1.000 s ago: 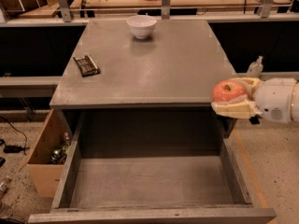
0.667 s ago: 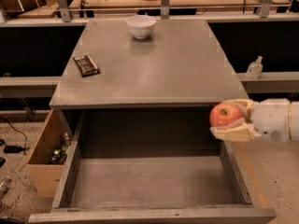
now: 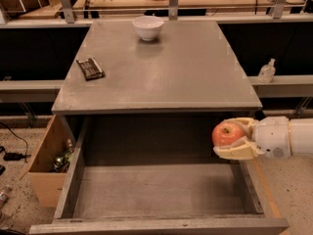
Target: Place apple into top drawer
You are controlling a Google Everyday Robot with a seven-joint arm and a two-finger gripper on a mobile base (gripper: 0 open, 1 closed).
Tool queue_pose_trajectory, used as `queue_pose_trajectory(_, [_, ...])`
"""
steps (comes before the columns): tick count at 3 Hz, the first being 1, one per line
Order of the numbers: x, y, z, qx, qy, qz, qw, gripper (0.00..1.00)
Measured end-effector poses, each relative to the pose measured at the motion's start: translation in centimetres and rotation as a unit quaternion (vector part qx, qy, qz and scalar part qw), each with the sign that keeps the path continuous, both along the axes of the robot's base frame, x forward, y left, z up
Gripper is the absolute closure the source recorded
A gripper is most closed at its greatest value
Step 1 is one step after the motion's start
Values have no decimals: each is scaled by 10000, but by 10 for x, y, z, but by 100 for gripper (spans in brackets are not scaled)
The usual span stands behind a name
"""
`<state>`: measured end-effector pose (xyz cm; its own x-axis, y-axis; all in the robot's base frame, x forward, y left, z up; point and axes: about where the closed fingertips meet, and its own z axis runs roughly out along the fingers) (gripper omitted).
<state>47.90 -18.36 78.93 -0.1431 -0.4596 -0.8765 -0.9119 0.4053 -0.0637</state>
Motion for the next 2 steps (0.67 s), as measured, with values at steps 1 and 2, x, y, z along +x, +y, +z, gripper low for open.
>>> queue_pose_trajectory(1, [5, 16, -10, -69, -8, 65, 10000, 100])
queue_pose_trajectory(2, [1, 52, -43, -78, -48, 227, 9997, 100])
